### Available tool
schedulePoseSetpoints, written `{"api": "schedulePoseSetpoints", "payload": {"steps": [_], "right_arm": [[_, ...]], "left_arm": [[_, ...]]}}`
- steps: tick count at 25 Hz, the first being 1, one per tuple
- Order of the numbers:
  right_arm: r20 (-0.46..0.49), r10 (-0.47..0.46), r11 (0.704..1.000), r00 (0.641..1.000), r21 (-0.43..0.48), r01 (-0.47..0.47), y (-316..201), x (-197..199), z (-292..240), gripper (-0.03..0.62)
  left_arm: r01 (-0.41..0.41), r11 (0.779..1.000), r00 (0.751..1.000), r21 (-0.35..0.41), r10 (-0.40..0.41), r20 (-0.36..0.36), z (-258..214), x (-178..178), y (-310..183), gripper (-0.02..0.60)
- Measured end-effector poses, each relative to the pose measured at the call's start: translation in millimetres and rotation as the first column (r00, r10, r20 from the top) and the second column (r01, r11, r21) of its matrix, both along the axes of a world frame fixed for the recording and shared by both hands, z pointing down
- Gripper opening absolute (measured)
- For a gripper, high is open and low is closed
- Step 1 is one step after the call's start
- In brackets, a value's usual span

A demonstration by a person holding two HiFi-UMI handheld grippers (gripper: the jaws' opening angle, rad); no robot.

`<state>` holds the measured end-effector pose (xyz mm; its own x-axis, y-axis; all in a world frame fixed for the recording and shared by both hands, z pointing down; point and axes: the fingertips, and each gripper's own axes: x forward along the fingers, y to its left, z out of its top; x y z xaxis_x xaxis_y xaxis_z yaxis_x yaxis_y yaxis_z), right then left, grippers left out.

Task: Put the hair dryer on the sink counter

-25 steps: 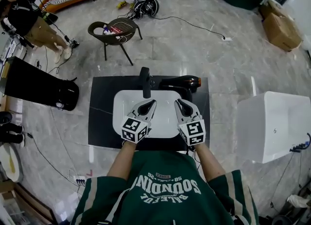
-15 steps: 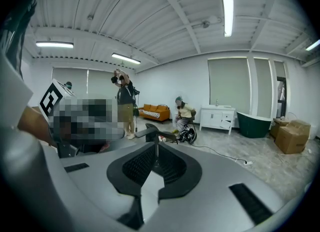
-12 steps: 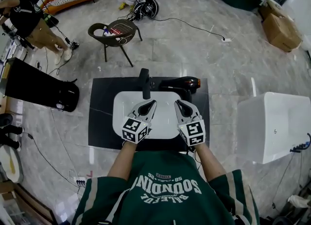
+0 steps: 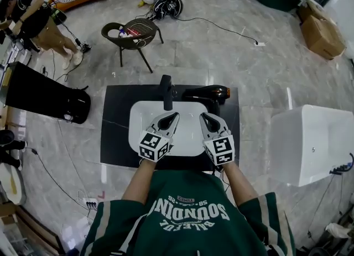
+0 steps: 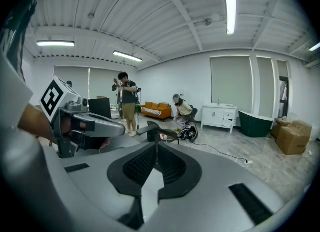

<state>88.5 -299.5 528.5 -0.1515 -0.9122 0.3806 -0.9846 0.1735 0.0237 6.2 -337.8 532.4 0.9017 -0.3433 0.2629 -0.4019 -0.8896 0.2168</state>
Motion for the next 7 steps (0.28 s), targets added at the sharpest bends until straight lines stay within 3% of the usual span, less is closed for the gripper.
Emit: {"api": "schedulePoseSetpoints", "payload": {"steps": [7], "right_arm": [[0.003,0.0,1.0,1.0,-0.011,0.0,-1.3,-0.4,3.5,0.049]], "left_arm": [[-0.009,1.0,1.0,-0.007,0.009,0.007,2.7,1.0,-0.5,0.011]]}}
